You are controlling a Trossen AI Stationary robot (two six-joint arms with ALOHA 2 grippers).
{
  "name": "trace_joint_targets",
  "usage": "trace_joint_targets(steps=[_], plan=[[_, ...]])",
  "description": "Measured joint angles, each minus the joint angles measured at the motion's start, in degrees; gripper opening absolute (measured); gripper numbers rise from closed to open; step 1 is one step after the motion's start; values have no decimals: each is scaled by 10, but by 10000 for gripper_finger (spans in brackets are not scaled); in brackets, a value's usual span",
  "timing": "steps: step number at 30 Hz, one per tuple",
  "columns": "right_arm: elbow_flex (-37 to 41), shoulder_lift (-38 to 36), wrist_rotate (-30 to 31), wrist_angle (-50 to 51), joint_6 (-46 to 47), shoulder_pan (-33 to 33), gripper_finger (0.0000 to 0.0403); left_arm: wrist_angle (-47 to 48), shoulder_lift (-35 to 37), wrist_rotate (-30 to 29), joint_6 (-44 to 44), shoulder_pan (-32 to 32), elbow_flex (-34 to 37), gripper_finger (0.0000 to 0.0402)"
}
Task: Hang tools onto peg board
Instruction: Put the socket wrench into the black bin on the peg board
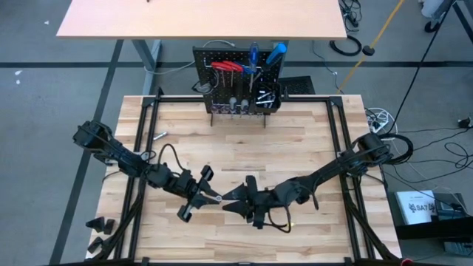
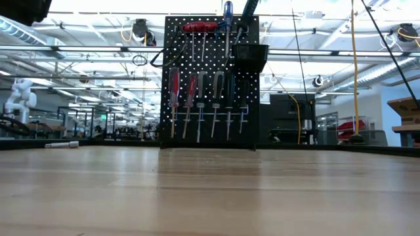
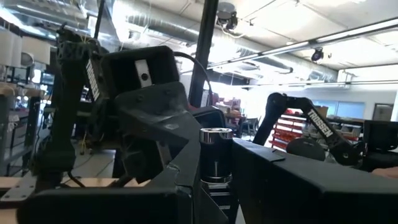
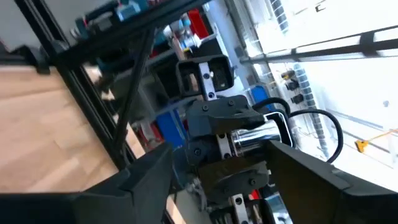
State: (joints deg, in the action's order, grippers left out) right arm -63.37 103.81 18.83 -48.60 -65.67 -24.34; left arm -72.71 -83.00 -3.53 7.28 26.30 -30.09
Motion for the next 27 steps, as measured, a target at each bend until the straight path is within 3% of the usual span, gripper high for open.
trace_joint_targets(steps=[13, 17, 27], plan=[[-1, 1, 84, -9, -63, -12, 265, 9, -2, -16, 14, -1, 0, 65], [-1, 1, 136, -39, -109, -15, 265, 19, -2, -24, 15, -1, 1, 65], [-1, 1, 113, -26, -76, -19, 265, 19, -2, -62, 28, -1, 1, 65]])
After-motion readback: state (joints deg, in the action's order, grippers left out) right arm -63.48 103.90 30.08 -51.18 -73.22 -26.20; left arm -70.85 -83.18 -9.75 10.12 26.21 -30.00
